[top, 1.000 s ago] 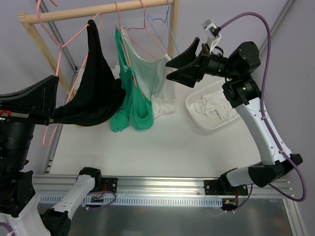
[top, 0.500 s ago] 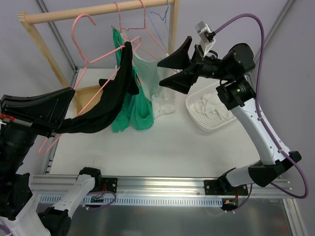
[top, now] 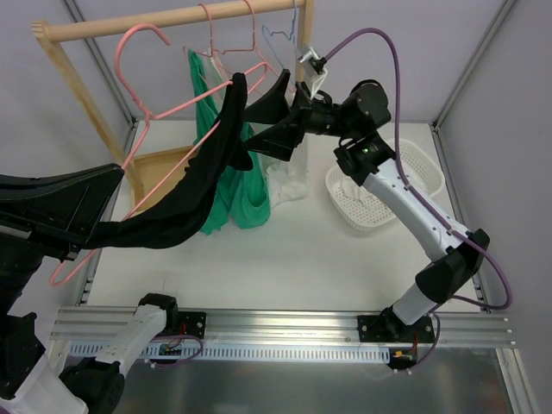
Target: Remove the tank top from the hanger
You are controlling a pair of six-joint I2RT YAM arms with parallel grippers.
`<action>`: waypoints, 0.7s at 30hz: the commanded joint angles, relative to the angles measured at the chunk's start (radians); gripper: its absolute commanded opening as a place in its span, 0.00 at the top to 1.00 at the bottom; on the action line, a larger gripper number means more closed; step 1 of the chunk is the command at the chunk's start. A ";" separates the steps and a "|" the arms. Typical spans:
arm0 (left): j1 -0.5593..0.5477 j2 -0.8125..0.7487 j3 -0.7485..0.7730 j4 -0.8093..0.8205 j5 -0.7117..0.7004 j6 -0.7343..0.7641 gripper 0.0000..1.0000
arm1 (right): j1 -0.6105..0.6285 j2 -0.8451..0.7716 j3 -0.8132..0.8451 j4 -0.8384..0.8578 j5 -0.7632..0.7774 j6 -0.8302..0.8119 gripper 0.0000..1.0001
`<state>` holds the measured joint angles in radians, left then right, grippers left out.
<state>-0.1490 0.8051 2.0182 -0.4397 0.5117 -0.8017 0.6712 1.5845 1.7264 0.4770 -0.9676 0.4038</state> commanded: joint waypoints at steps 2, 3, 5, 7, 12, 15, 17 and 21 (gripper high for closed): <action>0.002 0.014 0.027 0.087 0.019 -0.053 1.00 | 0.034 0.077 0.111 0.271 0.041 0.160 0.01; 0.000 0.014 0.028 0.087 0.017 -0.054 1.00 | 0.039 0.098 0.123 0.317 0.049 0.200 0.01; -0.001 0.013 0.025 0.087 0.014 -0.050 1.00 | 0.044 0.167 0.177 0.438 0.073 0.313 0.01; -0.004 0.006 0.014 0.087 0.013 -0.045 1.00 | 0.047 0.247 0.240 0.575 0.102 0.493 0.01; -0.011 -0.001 -0.007 0.087 -0.009 -0.033 1.00 | 0.061 0.275 0.312 0.635 0.130 0.578 0.01; -0.011 -0.010 -0.025 0.087 -0.010 -0.030 1.00 | 0.064 0.259 0.309 0.644 0.162 0.566 0.01; -0.011 -0.017 -0.041 0.087 -0.021 -0.022 1.00 | 0.067 0.269 0.337 0.646 0.162 0.593 0.01; -0.012 -0.020 -0.053 0.087 -0.035 -0.019 1.00 | 0.068 0.275 0.368 0.672 0.168 0.633 0.07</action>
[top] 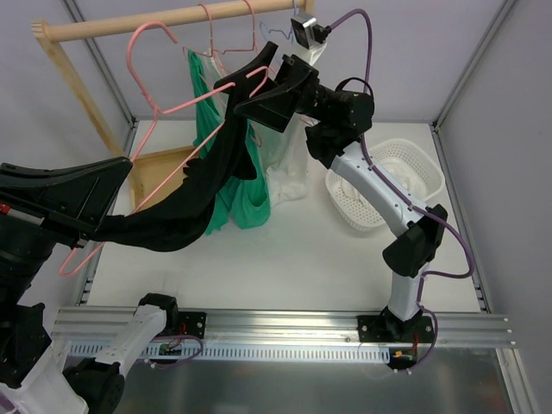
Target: Remove the tank top from the hanger
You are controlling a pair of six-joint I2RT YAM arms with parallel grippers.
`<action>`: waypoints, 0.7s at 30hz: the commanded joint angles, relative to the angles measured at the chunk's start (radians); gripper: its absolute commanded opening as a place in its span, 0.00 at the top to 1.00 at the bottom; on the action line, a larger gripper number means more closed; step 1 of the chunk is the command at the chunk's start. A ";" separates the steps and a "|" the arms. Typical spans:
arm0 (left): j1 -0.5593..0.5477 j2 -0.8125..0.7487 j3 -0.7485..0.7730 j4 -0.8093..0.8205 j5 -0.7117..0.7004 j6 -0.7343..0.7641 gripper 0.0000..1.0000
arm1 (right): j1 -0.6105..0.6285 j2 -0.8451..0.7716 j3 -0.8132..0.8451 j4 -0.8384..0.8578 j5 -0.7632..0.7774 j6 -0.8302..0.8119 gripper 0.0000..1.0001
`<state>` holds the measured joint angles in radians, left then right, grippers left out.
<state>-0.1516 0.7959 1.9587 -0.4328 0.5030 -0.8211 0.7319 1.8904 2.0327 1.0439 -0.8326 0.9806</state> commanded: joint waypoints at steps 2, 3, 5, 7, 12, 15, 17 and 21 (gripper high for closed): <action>-0.009 -0.006 0.011 0.080 -0.034 0.005 1.00 | 0.009 -0.034 0.058 0.104 0.039 0.056 0.11; -0.009 -0.004 0.012 0.080 -0.035 0.008 1.00 | 0.008 -0.036 0.060 0.105 0.043 0.059 0.17; -0.009 -0.003 0.009 0.080 -0.038 0.014 1.00 | 0.009 -0.037 0.066 0.100 0.055 0.063 0.38; -0.009 -0.003 0.005 0.080 -0.040 0.016 1.00 | 0.009 -0.030 0.080 0.076 0.047 0.066 0.80; -0.009 -0.001 0.005 0.080 -0.043 0.026 1.00 | 0.009 -0.042 0.083 0.041 0.050 0.073 1.00; -0.009 -0.014 -0.012 0.080 -0.037 0.065 0.83 | 0.008 -0.054 0.084 0.031 0.053 0.081 1.00; -0.009 -0.024 -0.030 0.080 -0.023 0.130 0.73 | 0.008 -0.062 0.089 0.016 0.047 0.082 1.00; -0.009 -0.058 -0.118 0.078 0.008 0.217 0.51 | 0.003 -0.079 0.092 -0.007 0.033 0.101 1.00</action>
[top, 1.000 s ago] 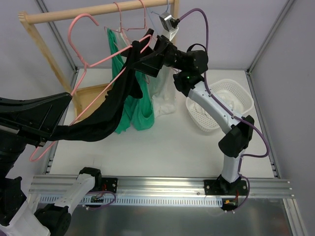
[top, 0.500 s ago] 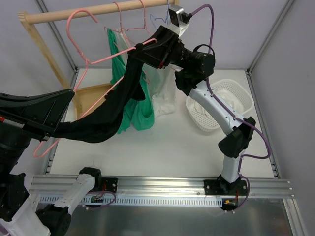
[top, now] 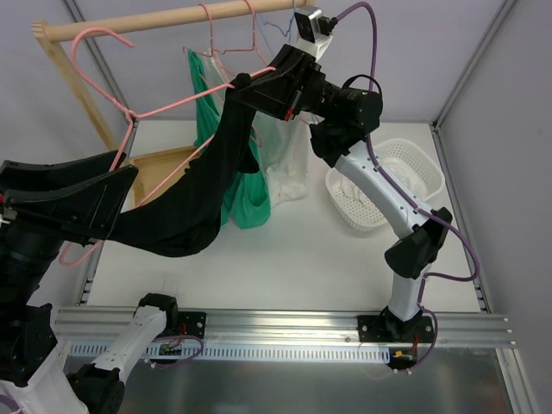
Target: Remove the tank top from the hanger
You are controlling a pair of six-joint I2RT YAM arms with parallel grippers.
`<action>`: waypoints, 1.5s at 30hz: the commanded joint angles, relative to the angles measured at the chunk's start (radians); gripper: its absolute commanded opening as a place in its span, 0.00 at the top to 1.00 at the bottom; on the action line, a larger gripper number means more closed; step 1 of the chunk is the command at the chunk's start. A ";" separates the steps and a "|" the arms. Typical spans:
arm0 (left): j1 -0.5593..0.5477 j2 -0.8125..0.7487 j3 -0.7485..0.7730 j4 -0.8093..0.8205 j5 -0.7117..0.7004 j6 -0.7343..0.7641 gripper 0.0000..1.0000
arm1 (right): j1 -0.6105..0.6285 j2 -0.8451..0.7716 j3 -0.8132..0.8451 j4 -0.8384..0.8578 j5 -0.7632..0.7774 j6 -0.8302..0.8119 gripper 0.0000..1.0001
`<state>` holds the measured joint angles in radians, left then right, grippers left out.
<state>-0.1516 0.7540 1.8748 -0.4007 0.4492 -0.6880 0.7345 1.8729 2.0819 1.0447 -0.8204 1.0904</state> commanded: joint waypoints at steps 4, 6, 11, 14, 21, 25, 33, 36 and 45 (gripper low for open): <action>-0.009 -0.022 -0.100 0.046 0.097 0.125 0.45 | -0.009 -0.077 0.041 -0.009 -0.006 0.046 1.00; -0.009 -0.031 -0.123 0.040 0.102 0.159 0.41 | -0.010 -0.086 0.034 -0.011 -0.022 0.081 1.00; -0.009 -0.044 -0.115 0.014 0.074 0.245 0.31 | -0.020 -0.171 -0.063 -0.009 -0.078 0.129 1.00; -0.009 -0.028 -0.105 -0.001 0.107 0.229 0.31 | -0.021 -0.218 -0.152 -0.008 -0.101 0.135 1.00; -0.009 -0.012 -0.120 -0.003 0.184 0.177 0.35 | -0.027 -0.279 -0.220 -0.008 -0.077 0.132 1.00; -0.009 -0.033 -0.128 -0.003 0.204 0.153 0.31 | -0.044 -0.279 -0.220 -0.011 -0.020 0.120 1.00; -0.011 -0.056 -0.043 -0.001 0.154 0.111 0.20 | -0.070 -0.261 -0.221 -0.046 0.040 0.091 1.00; -0.011 -0.044 -0.032 -0.003 0.193 0.101 0.20 | -0.075 -0.238 -0.194 -0.046 0.050 0.098 1.00; -0.011 -0.056 -0.131 0.003 0.183 0.114 0.21 | -0.075 -0.193 -0.089 -0.048 0.084 0.135 1.00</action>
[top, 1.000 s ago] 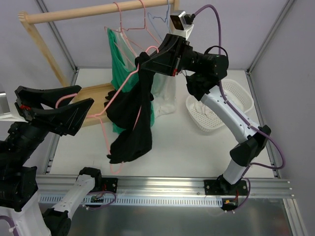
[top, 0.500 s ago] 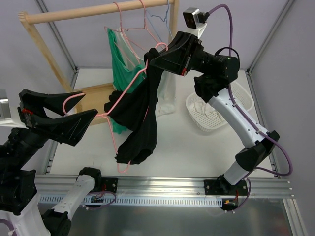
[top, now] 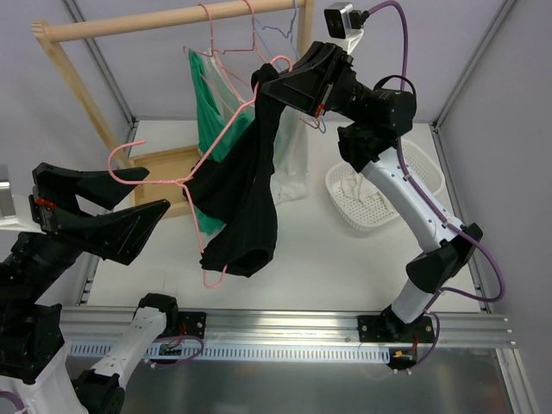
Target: Remove the tank top from the hanger
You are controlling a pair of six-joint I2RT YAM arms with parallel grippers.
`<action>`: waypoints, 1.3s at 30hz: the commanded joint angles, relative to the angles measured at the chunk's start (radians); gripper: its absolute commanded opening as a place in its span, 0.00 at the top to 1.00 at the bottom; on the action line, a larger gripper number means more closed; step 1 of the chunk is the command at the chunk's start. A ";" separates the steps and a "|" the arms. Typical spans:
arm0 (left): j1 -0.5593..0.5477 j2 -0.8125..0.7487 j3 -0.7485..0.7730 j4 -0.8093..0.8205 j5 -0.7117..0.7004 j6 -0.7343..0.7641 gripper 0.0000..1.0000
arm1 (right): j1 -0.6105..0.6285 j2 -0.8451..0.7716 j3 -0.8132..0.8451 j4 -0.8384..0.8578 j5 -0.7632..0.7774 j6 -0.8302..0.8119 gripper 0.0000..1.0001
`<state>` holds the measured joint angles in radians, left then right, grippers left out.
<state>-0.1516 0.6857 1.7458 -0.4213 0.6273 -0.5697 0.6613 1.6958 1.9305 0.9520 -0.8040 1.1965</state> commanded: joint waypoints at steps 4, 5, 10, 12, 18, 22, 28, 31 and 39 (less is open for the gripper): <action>-0.011 0.017 -0.031 0.030 -0.005 -0.002 0.22 | 0.000 -0.019 0.082 0.028 0.063 -0.003 1.00; -0.011 0.017 -0.038 0.030 -0.006 -0.002 0.22 | 0.000 -0.025 0.082 0.021 0.069 -0.014 1.00; -0.009 0.003 -0.086 0.064 -0.034 -0.002 0.27 | 0.000 -0.016 0.094 0.011 0.083 -0.021 1.00; -0.011 0.005 -0.100 0.068 -0.032 -0.010 0.29 | -0.002 -0.013 0.094 0.011 0.092 -0.026 1.00; -0.011 -0.002 -0.147 0.105 -0.035 -0.009 0.32 | -0.002 -0.005 0.102 0.010 0.098 -0.031 1.00; -0.011 0.008 -0.167 0.136 -0.023 -0.024 0.33 | 0.004 -0.002 0.104 0.010 0.101 -0.037 1.00; -0.011 0.002 -0.238 0.254 -0.014 -0.084 0.37 | 0.011 0.004 0.105 0.010 0.106 -0.044 1.00; -0.011 0.006 -0.259 0.298 0.000 -0.104 0.42 | 0.012 0.007 0.105 0.010 0.108 -0.049 1.00; -0.011 0.012 -0.292 0.352 -0.003 -0.116 0.62 | 0.020 0.013 0.101 0.008 0.114 -0.063 1.00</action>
<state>-0.1516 0.6907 1.4616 -0.1600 0.6029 -0.6651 0.6724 1.7199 1.9785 0.9104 -0.7418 1.1378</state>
